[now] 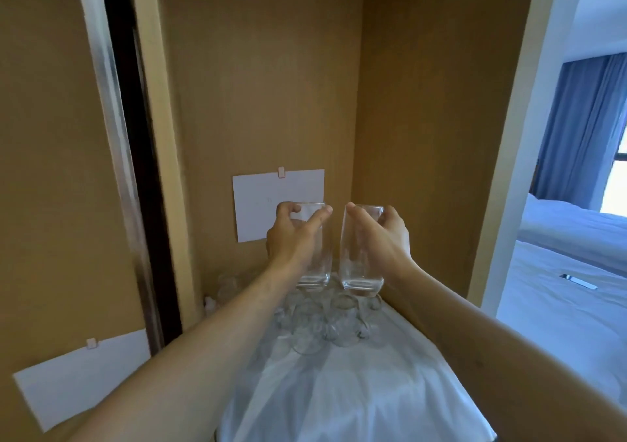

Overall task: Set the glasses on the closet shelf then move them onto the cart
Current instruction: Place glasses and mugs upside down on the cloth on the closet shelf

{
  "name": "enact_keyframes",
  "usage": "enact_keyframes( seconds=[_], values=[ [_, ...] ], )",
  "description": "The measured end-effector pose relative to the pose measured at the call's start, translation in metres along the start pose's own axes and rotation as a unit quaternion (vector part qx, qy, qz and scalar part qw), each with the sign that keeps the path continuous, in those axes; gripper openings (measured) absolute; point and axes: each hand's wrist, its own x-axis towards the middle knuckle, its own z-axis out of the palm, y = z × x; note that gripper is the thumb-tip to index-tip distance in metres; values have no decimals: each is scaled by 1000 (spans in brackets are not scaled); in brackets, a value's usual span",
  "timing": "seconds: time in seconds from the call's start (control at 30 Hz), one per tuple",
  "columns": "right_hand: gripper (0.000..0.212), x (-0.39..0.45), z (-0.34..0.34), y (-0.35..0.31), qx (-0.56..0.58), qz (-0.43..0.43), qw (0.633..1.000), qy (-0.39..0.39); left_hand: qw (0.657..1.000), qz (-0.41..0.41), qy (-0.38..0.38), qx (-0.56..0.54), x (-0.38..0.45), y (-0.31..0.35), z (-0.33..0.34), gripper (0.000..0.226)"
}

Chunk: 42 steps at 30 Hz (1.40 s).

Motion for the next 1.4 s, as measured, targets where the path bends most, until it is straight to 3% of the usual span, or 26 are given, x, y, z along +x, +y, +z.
enact_keyframes(
  seconds=[0.47, 0.77, 0.97, 1.07, 1.4],
  values=[
    [56, 63, -19, 117, -20, 75, 996, -40, 998, -50, -3, 31, 23, -94, 81, 59],
    [38, 86, -31, 203, -34, 79, 993, -82, 991, -108, 23, 79, 19, -155, 121, 64],
    [59, 87, -40, 249, -64, 98, 986, -117, 987, -142, 7, 75, 5, -182, 141, 77],
    [78, 84, -43, 268, -65, 111, 984, -125, 986, -141, 2, 91, -3, -196, 148, 73],
    [68, 64, -49, 302, -33, 126, 988, -85, 990, -104, -4, 93, -35, -240, 159, 69]
  ],
)
